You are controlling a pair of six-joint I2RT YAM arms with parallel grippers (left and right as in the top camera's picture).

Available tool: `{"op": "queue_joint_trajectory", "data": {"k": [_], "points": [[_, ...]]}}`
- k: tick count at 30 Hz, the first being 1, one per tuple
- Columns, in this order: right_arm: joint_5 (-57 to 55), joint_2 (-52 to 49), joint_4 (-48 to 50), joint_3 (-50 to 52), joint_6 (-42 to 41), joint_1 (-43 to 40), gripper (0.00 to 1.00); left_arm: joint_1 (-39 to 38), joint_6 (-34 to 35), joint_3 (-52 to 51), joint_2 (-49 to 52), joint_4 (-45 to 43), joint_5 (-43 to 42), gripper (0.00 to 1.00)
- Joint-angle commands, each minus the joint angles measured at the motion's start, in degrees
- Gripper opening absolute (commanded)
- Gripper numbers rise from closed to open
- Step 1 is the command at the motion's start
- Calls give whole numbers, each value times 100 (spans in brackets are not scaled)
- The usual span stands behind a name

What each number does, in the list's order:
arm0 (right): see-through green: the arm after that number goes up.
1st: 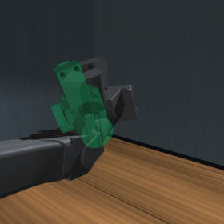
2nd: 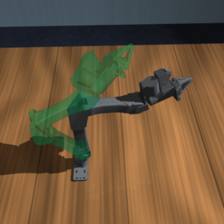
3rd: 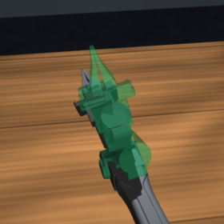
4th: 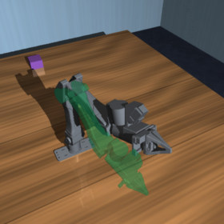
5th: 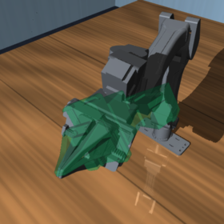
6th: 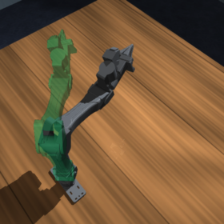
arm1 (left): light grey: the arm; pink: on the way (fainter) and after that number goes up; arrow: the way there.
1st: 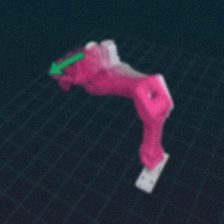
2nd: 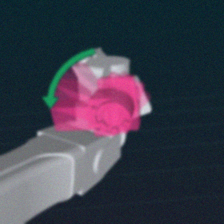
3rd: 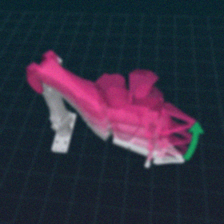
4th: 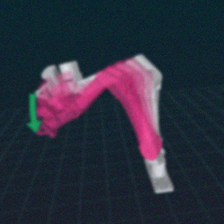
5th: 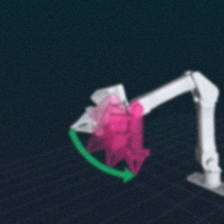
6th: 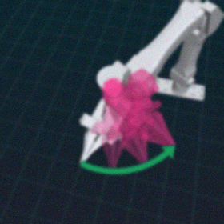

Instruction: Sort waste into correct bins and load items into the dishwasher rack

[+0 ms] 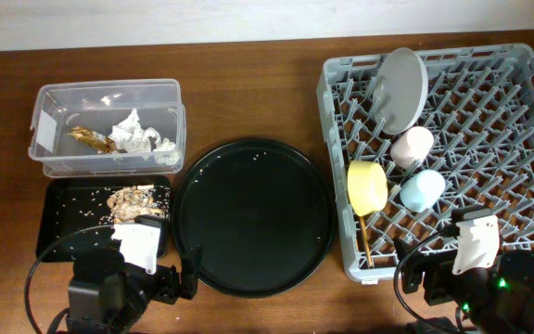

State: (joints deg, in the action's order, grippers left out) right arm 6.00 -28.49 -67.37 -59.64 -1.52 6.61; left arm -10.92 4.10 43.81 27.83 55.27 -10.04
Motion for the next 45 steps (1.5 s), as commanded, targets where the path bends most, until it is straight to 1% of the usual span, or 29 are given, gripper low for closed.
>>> {"op": "queue_joint_trajectory", "data": {"k": [1, 3, 4, 6, 8, 9, 12, 14, 15, 16, 17, 18, 31, 32, 33, 34, 36, 38, 39, 41, 42, 43, 45], "points": [[-68, 17, 13, 39, -42, -31, 99, -7, 35, -39, -44, 9, 42, 99], [-221, 177, 66, 111, 0, 17, 99, -7, 35, -39, -44, 9, 42, 99], [-219, 476, 407, 321, 0, 98, 99, -7, 35, -39, -44, 9, 42, 99], [-168, 1320, 1609, 1305, -2, 129, 99, -7, 35, -39, -44, 9, 42, 99], [-162, 2367, 3060, 2771, 0, 129, 99, -7, 35, -39, -44, 9, 42, 99], [-210, 2833, 3941, 3598, 0, 125, 99, -7, 35, -39, -44, 9, 42, 99], [-223, 2826, 5742, 4798, 0, -42, 99, -7, 35, -39, -44, 11, 44, 99], [-223, 2828, 6415, 5396, 2, -190, 99, -7, 35, -39, -44, 11, 42, 99], [-225, 2828, 6559, 5582, 2, -289, 99, -7, 35, -39, -44, 11, 42, 99], [-223, 2828, 6636, 5827, 0, -435, 99, -7, 35, -39, -44, 11, 42, 99], [-221, 2828, 6461, 5932, 0, -450, 99, -7, 35, -39, -44, 9, 42, 99], [-221, 2830, 6328, 5932, 0, -448, 99, -7, 35, -39, -44, 11, 42, 99], [-221, 2828, 6328, 5932, 0, -439, 99, -7, 33, -46, -90, 20, 63, 99], [-221, 2828, 6328, 5932, 0, -439, 99, -7, 33, -101, -264, 24, 389, 99], [-221, 2828, 6328, 5932, 0, -439, 99, -7, 31, -247, -420, -94, 511, 99], [-221, 2828, 6328, 5932, 0, -439, 99, -7, 33, -636, -723, -382, 658, 99], [-221, 2828, 6328, 5932, 0, -439, 99, -4, 35, -1631, -1399, -1274, 686, 99], [-221, 2828, 6328, 5932, 0, -439, 99, -4, 35, -2758, -2111, -2498, 688, 99], [-221, 2828, 6328, 5932, 0, -439, 99, -4, 35, -3167, -2363, -3029, 688, 99], [-221, 2828, 6328, 5932, 0, -439, 99, -4, 35, -3805, -2712, -3963, 719, 99], [-221, 2828, 6328, 5932, 0, -439, 99, -7, 33, -4159, -2756, -4728, 874, 99], [-221, 2828, 6328, 5932, 0, -439, 99, -7, 28, -4343, -2756, -5184, 1051, 99], [-219, 2828, 6328, 5932, 0, -439, 99, 0, 9, -4334, -2756, -5141, 1410, 99]]}}
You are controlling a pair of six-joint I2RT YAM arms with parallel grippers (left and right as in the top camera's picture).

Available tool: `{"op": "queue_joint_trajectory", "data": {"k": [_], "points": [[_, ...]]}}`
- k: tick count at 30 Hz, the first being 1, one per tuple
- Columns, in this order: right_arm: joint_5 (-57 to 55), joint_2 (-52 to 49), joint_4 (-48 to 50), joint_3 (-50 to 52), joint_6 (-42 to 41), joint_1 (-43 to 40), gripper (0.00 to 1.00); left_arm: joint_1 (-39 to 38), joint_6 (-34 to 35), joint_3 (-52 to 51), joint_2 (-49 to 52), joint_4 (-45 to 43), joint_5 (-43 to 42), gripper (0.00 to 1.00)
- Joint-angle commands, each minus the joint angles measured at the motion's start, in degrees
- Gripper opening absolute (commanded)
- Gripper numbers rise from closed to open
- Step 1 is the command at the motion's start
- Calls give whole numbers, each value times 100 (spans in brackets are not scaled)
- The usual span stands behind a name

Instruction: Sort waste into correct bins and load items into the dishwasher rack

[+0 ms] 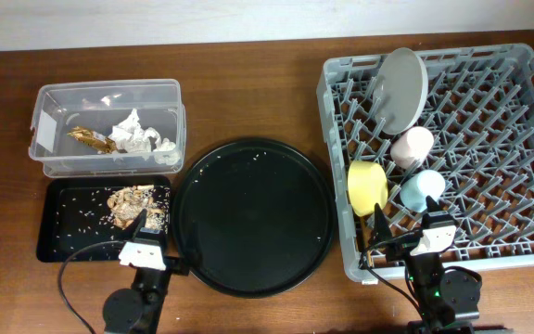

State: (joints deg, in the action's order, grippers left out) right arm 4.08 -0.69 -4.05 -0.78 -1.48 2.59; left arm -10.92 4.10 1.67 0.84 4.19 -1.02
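A grey dishwasher rack (489,121) at the right holds a grey plate (403,88), a pink cup (412,146), a yellow bowl (367,184), a blue cup (422,190) and a wooden utensil (366,243). A clear bin (58,102) at the back left holds crumpled paper and a wrapper. Food scraps (135,201) lie in a small black tray (63,237). The big round black tray (253,215) carries only crumbs. My left gripper (141,224) stands at the small tray's near right corner. My right gripper (406,243) is at the rack's near edge. Neither gripper's jaws can be made out.
Both arm bases sit at the table's near edge, left (123,311) and right (443,292), with cables looping beside them. Bare brown table (248,83) lies behind the round tray, between the bin and the rack.
Both arms have changed pose. The left wrist, earlier low with fingers by the round tray's near left rim, now stands at the small tray's corner. The right wrist is further left. No object moved.
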Motion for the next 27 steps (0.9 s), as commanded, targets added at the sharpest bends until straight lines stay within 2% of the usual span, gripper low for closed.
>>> {"op": "queue_joint_trajectory", "data": {"k": [1, 27], "points": [[-28, 48, -4, 46, -4, -37, 99, -7, -116, -120, -57, 26, 483, 99], [-28, 48, -4, 46, -4, -37, 99, -7, -114, -116, -55, 37, 339, 99]]}}
